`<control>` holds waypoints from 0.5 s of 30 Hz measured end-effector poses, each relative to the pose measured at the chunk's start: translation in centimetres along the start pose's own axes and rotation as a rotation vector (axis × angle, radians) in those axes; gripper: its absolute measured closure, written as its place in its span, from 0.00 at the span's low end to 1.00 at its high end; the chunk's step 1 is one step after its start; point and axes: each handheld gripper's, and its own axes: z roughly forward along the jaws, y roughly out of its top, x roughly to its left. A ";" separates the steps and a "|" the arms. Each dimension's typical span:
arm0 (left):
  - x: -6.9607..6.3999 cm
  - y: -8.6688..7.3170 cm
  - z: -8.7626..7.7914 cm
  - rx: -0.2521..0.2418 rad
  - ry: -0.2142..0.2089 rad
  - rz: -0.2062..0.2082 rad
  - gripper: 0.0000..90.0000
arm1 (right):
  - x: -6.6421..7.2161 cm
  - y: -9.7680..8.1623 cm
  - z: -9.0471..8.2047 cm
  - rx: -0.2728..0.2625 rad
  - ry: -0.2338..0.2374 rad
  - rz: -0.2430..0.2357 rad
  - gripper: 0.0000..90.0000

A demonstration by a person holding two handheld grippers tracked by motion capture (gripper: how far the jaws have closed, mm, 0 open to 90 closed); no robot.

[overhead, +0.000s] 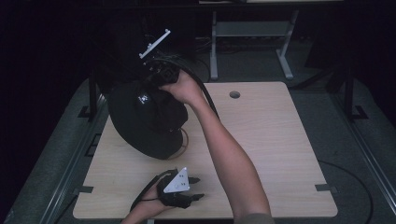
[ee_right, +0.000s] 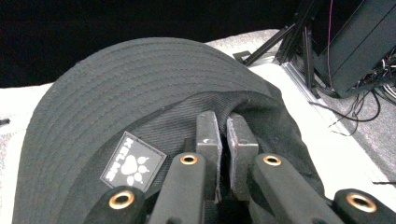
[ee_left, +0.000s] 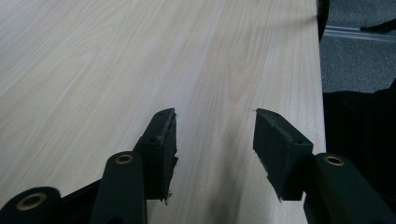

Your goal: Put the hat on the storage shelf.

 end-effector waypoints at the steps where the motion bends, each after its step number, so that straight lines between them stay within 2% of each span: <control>1: 0.0 0.0 0.0 -0.002 0.001 0.000 0.54 | 0.2 0.1 0.3 0.004 0.000 -0.014 0.96; 3: 0.1 0.0 0.0 -0.002 0.002 0.004 0.54 | 0.3 0.2 0.5 0.014 -0.004 -0.018 0.96; 6: 0.0 0.1 0.0 0.000 0.002 0.008 0.54 | 1.0 0.7 1.4 0.063 -0.021 -0.069 0.96; 9: 0.0 0.2 -0.1 0.001 0.001 0.011 0.54 | 1.5 1.0 2.0 0.088 -0.022 -0.085 0.96; 15: -0.1 0.1 0.1 0.002 -0.005 0.012 0.54 | 2.2 1.3 2.3 0.100 -0.047 -0.116 0.95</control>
